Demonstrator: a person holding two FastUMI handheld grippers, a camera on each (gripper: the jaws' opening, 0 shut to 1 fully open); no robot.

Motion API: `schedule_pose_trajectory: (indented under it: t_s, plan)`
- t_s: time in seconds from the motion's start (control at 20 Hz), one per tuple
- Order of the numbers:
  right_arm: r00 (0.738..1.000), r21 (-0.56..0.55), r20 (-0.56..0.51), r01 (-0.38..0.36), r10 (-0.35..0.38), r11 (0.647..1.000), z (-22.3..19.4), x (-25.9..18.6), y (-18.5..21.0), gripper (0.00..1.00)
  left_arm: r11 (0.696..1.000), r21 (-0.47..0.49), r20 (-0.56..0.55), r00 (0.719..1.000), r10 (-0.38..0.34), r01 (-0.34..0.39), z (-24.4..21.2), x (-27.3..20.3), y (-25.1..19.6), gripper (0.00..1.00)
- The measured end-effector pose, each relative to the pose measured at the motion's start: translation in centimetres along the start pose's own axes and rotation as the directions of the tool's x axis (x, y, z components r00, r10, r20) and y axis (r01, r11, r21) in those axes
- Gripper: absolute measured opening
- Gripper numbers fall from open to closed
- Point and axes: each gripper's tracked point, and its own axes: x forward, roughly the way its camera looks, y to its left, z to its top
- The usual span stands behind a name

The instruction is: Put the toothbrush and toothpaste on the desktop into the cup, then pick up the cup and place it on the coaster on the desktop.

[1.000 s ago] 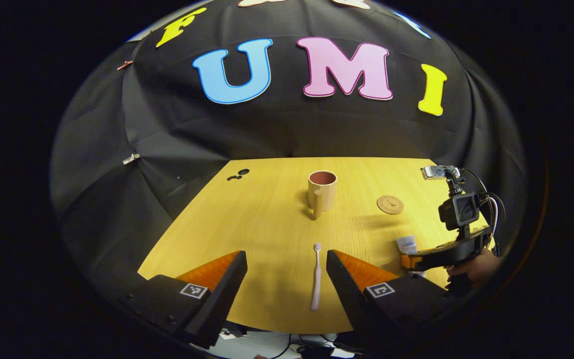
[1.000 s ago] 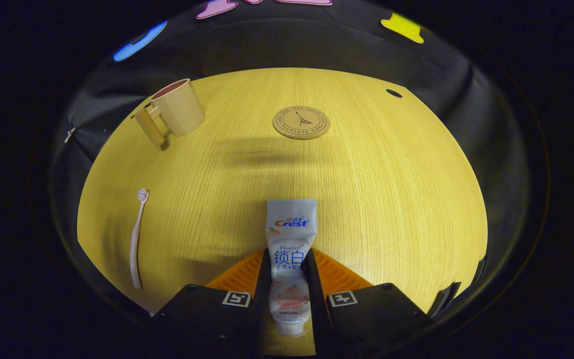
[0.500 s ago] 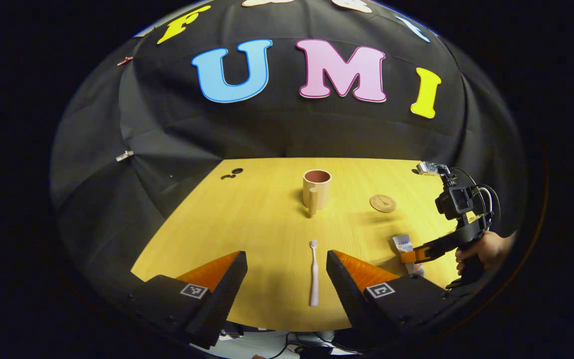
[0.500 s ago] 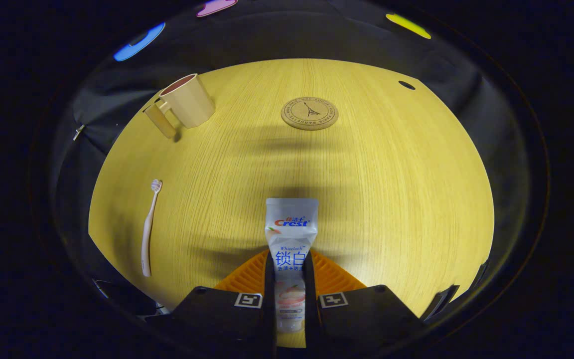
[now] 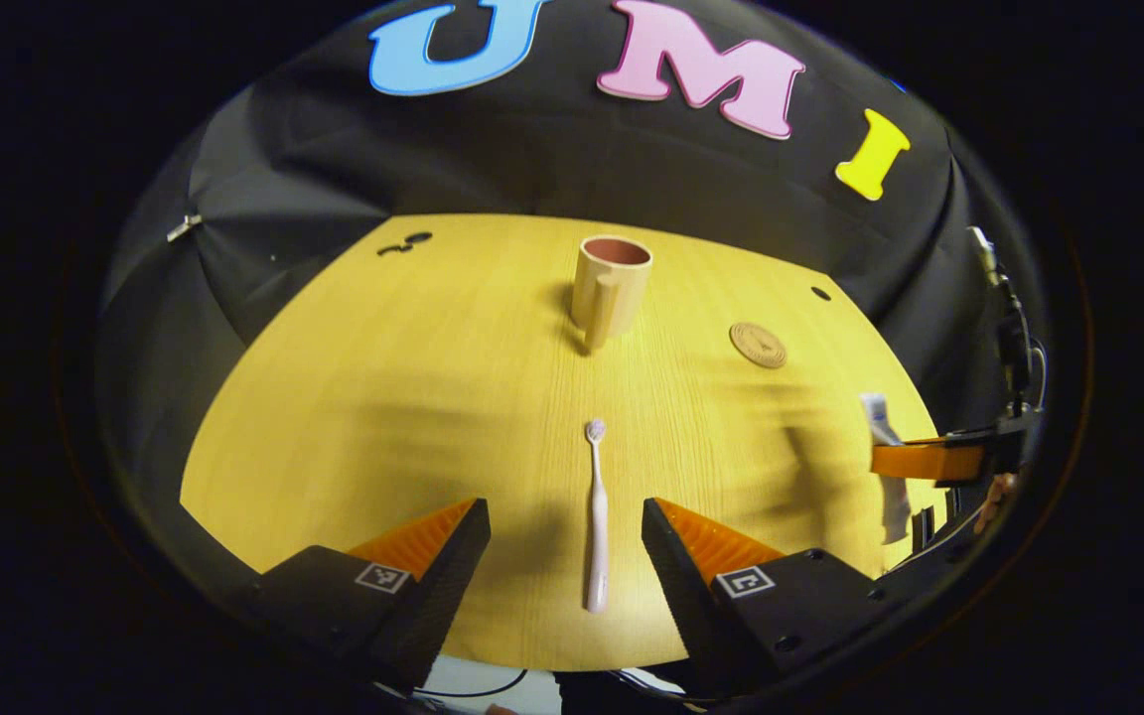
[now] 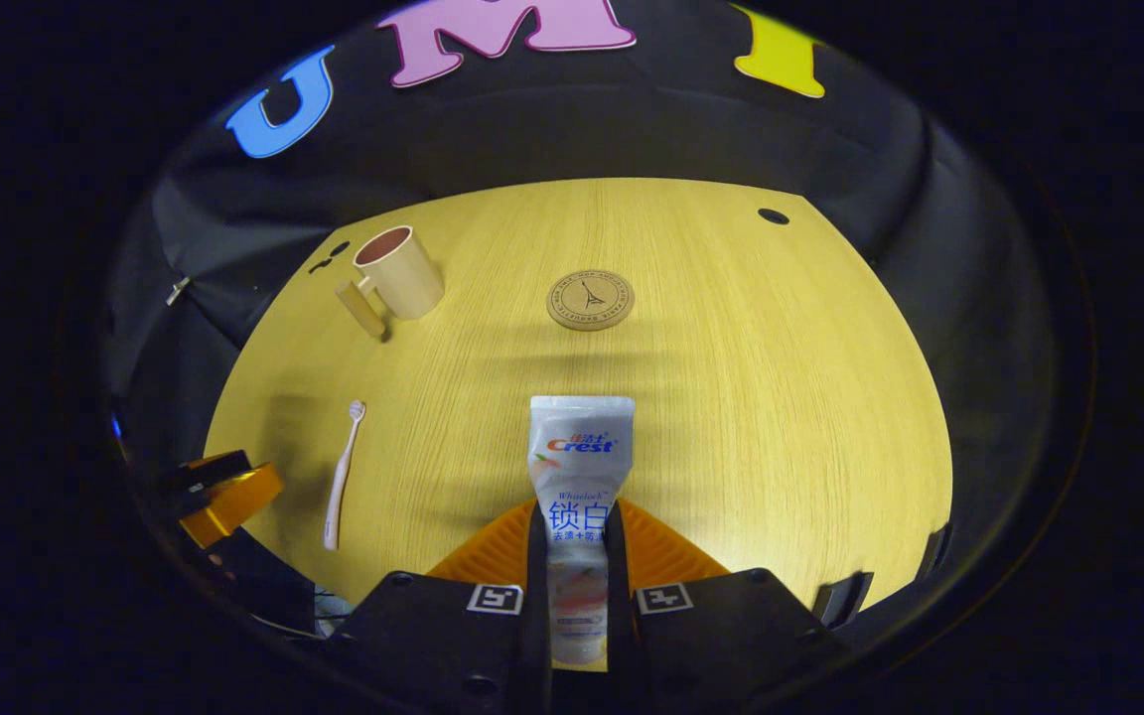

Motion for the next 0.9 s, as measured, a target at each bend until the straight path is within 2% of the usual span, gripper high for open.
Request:
schedule_pose_trajectory:
  t_s: [0.05,0.1,0.2,0.25,0.3,0.5,0.55,0.65,0.85,0.9]
  plan:
    - [1.000,0.008,0.003,-0.002,0.002,1.000,-0.2,-0.5,-0.3,0.26,1.000,0.002,-0.015,1.000,-0.002,0.002,-0.1,0.8,0.0,0.89]
    - [1.000,0.012,0.009,-0.005,0.005,1.000,-0.3,-1.0,-0.5,0.26,1.000,0.008,-0.030,1.000,0.002,-0.002,-0.1,1.6,0.0,0.96]
    - [1.000,0.009,0.022,-0.009,0.009,1.000,-0.5,-1.8,-0.9,0.27,0.999,0.033,-0.074,0.997,0.011,-0.009,-0.6,2.8,-0.3,0.95]
    - [1.000,0.009,0.028,-0.013,0.013,1.000,-0.7,-2.0,-1.1,0.27,0.999,0.051,-0.092,0.996,0.018,-0.014,-1.0,3.3,-0.2,0.89]
    - [0.999,0.010,0.031,-0.019,0.018,1.000,-0.7,-2.2,-1.2,0.27,0.997,0.068,-0.111,0.993,0.028,-0.020,-1.3,3.9,-0.3,0.95]
    - [0.998,0.008,0.050,-0.037,0.037,0.999,-0.6,-2.6,-1.6,0.27,0.992,0.122,-0.163,0.985,0.053,-0.034,-2.4,5.3,-1.0,0.92]
    - [0.998,0.001,0.053,-0.042,0.042,0.999,-0.5,-2.5,-1.6,0.27,0.992,0.124,-0.173,0.983,0.054,-0.032,-2.8,5.6,-1.2,0.91]
    - [0.997,-0.006,0.051,-0.058,0.058,0.998,-0.4,-2.3,-1.6,0.27,0.991,0.124,-0.197,0.978,0.067,-0.043,-3.3,6.1,-1.4,0.81]
    - [0.995,-0.014,0.025,-0.095,0.095,0.995,-0.4,-1.4,-1.1,0.27,0.993,0.106,-0.205,0.976,0.075,-0.054,-3.7,6.7,-1.6,0.79]
    - [0.995,-0.014,0.025,-0.099,0.100,0.995,-0.2,-1.2,-1.1,0.23,0.993,0.112,-0.198,0.978,0.069,-0.048,-3.4,6.9,-1.7,0.75]
